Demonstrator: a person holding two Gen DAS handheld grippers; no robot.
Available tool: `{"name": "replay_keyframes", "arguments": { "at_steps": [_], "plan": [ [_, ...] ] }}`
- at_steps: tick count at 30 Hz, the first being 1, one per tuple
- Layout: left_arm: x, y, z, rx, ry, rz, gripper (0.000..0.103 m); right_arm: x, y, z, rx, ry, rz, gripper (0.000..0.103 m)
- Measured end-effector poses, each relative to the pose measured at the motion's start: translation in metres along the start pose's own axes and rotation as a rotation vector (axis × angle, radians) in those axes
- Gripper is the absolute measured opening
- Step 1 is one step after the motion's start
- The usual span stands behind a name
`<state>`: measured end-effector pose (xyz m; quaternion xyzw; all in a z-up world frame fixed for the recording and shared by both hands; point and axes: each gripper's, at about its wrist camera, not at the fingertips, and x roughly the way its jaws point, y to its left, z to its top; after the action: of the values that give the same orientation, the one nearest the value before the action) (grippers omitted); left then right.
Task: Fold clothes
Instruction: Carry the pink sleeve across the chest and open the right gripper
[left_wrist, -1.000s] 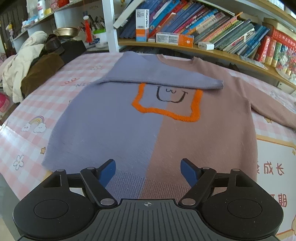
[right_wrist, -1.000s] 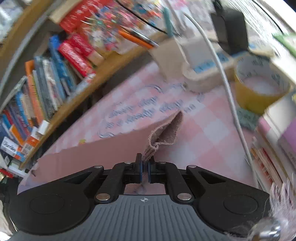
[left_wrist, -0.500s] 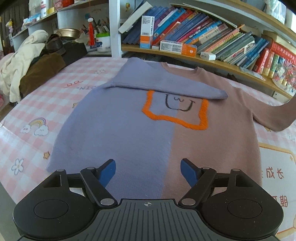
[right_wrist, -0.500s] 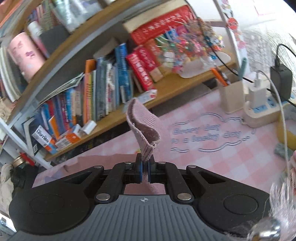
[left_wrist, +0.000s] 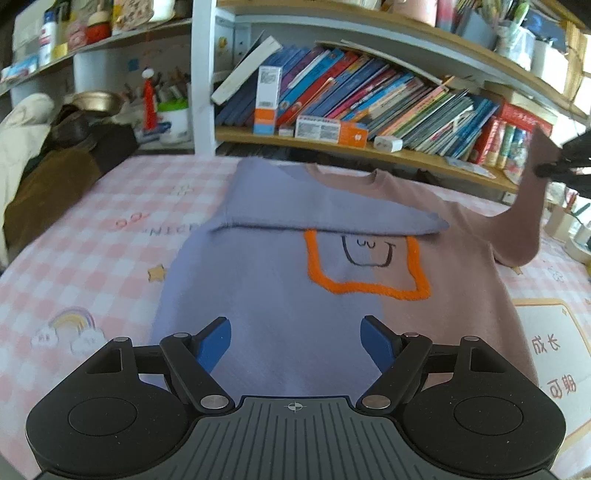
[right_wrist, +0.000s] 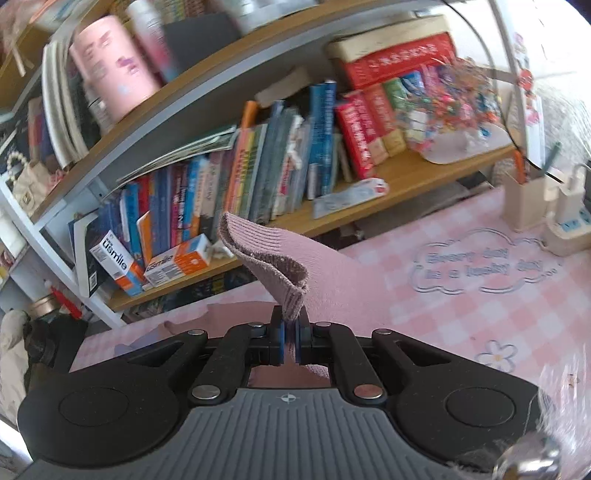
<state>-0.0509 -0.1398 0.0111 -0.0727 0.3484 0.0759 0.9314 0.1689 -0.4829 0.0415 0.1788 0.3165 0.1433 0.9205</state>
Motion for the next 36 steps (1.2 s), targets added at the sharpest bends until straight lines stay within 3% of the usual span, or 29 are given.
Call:
{"name": "replay_keyframes", "arguments": {
  "at_steps": [10,22,36],
  "plan": [
    [0.006,0.054,0.006,0.016,-0.032,-0.029,0.08,0.04,0.106,-0.003,-0.079,-0.012,0.043,0.005],
    [0.002,0.101,0.006,0.027,-0.033,0.0,0.08,0.1,0.228,-0.042,-0.25,-0.01,0.033,0.005],
    [-0.003,0.13,-0.001,0.0,-0.002,0.053,0.08,0.161,0.258,-0.09,-0.259,0.164,0.01,0.005]
  ]
}}
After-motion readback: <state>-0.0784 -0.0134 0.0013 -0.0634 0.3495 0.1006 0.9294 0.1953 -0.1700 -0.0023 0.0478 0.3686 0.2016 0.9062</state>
